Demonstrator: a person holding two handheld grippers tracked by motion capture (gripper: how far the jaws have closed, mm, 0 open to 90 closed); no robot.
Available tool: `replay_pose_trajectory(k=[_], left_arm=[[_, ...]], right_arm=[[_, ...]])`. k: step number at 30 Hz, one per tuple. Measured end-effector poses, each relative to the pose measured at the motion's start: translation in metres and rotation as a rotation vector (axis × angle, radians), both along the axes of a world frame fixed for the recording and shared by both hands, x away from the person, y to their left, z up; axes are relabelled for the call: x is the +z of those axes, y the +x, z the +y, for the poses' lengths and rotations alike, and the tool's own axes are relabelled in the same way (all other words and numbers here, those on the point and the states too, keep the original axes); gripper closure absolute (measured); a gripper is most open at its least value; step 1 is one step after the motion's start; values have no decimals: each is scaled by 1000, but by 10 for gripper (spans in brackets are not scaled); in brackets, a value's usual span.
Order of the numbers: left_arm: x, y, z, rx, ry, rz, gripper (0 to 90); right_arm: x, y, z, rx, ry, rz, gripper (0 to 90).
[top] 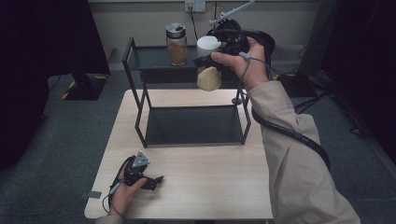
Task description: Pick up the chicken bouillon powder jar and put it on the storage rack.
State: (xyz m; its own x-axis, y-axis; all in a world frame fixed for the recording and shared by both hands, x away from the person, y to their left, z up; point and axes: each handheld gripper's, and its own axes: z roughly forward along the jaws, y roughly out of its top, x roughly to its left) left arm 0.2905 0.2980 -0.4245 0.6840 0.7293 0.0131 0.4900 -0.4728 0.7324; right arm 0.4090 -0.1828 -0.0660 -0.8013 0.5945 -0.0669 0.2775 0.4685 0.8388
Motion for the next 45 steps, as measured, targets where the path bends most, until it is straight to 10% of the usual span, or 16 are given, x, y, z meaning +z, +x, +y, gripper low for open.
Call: replay_pose_trajectory(k=[27, 45], left_arm=[[0, 0, 0, 1, 0, -1, 0], [1, 1, 0, -5, 9, 0, 0]], right_arm=[[32, 41, 16, -62, 27, 1, 342], [16, 75, 26, -151, 14, 2, 343]])
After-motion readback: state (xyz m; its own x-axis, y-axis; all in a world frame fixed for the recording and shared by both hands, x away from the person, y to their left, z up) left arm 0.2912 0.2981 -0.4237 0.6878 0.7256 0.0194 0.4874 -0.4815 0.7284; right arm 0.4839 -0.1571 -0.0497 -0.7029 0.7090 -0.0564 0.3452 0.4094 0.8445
